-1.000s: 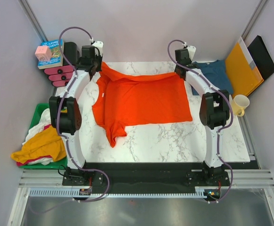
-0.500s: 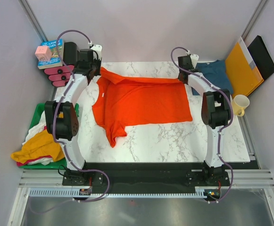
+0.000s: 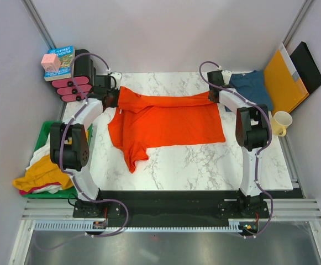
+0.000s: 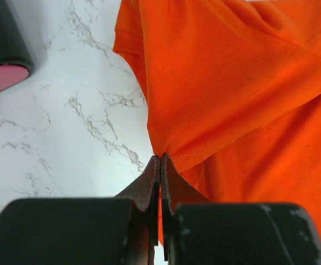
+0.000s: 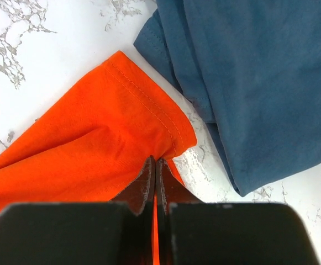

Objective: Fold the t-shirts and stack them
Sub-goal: Fold the tshirt

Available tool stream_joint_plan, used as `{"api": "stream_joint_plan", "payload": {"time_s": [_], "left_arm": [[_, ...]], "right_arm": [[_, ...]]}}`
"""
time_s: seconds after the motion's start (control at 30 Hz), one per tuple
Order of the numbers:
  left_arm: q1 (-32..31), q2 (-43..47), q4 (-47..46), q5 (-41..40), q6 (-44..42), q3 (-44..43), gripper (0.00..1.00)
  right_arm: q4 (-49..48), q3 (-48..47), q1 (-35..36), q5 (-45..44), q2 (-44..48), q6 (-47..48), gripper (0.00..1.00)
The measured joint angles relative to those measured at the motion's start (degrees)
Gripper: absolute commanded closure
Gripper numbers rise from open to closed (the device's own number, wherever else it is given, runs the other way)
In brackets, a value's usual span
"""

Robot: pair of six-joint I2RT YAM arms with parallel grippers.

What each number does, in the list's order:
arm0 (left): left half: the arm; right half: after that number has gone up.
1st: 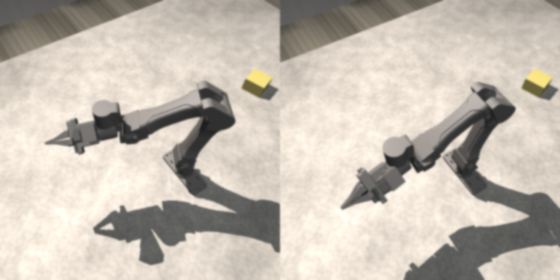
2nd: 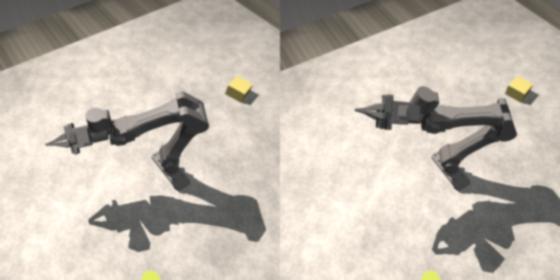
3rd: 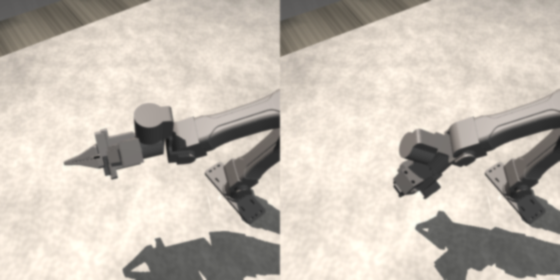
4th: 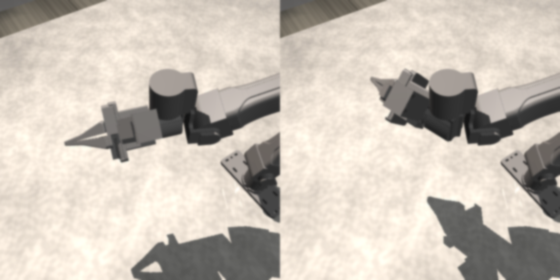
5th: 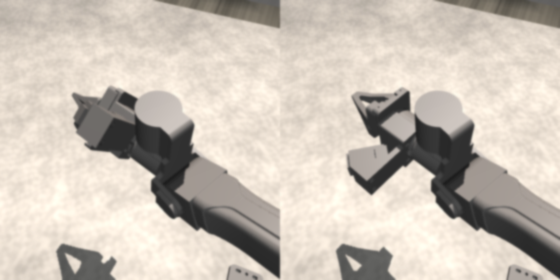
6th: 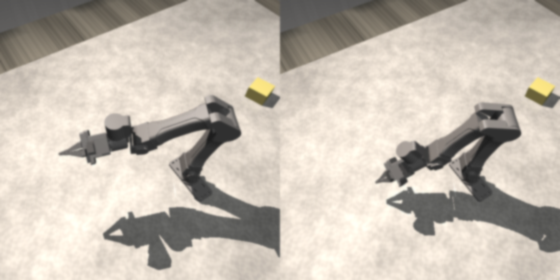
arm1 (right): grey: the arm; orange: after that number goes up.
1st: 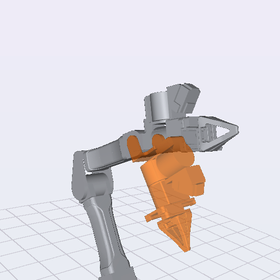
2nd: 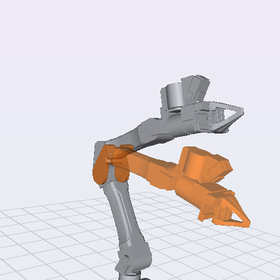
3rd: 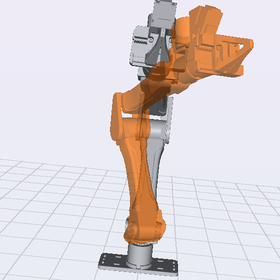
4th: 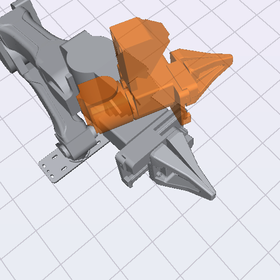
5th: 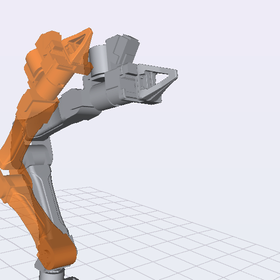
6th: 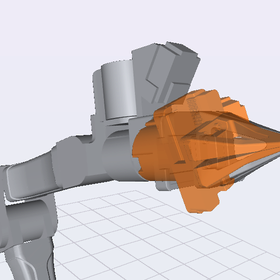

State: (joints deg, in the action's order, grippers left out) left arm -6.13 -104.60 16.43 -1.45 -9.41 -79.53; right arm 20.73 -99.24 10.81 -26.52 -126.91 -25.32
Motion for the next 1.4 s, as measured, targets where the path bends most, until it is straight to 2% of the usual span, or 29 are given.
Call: {"api": "stream_joint_plan", "payload": {"time_s": [0.83, 0.87, 0.93, 0.97, 1.0, 1.03, 1.07, 1.1, 1.23, 1.33, 1.37, 1.4], "left_arm": [[2.2, 0.3, 2.0, -1.0, 0.0, 5.3, 0.98], [2.2, 0.3, 2.0, -1.0, 0.0, 5.3, 0.98], [2.2, 0.3, 2.0, -1.0, 0.0, 5.3, 0.85], [2.2, 0.3, 2.0, -1.0, 0.0, 5.3, 0.78], [2.2, 0.3, 2.0, -1.0, 0.1, 5.3, 0.52], [2.2, 0.3, 2.0, -1.0, 0.2, 5.3, 0.35], [2.3, 0.4, 2.0, -1.0, 0.2, 5.3, 0.23], [2.3, 0.5, 2.0, -0.8, 0.5, 5.3, 0.14], [2.7, 3.5, 2.4, 1.2, 1.7, 5.3, 0.10], [2.8, 7.1, 3.3, 2.9, 2.8, 5.0, 0.18], [2.8, 8.4, 3.5, 3.6, 3.1, 5.0, 0.20], [2.7, 9.5, 3.9, 4.3, 3.4, 5.0, 0.27]], "right_arm": [[4.1, 3.8, 0.0, 0.8, 0.0, -3.5, 1.00], [4.1, 3.8, 0.0, 0.8, 0.0, -3.5, 0.95], [4.1, 3.8, 0.0, 0.8, 0.0, -3.4, 0.76], [4.0, 3.8, 0.0, 0.8, 0.0, -3.3, 0.52], [3.7, 4.0, 0.0, 0.8, 0.0, -3.5, 0.40], [3.0, 4.5, 0.0, 0.8, 0.3, -3.5, 0.28], [2.4, 5.3, 0.0, 0.7, 0.9, -3.8, 0.15], [1.6, 6.9, 0.0, 1.0, 2.1, -3.2, 0.12], [1.2, 8.3, 0.2, 1.4, 6.0, -2.9, 0.09], [0.5, 8.5, 0.9, 2.5, 9.7, -2.8, 0.15], [0.2, 8.9, 1.1, 3.2, 11.2, -2.9, 0.23], [-0.1, 9.4, 1.3, 4.0, 12.4, -3.0, 0.30]]}}
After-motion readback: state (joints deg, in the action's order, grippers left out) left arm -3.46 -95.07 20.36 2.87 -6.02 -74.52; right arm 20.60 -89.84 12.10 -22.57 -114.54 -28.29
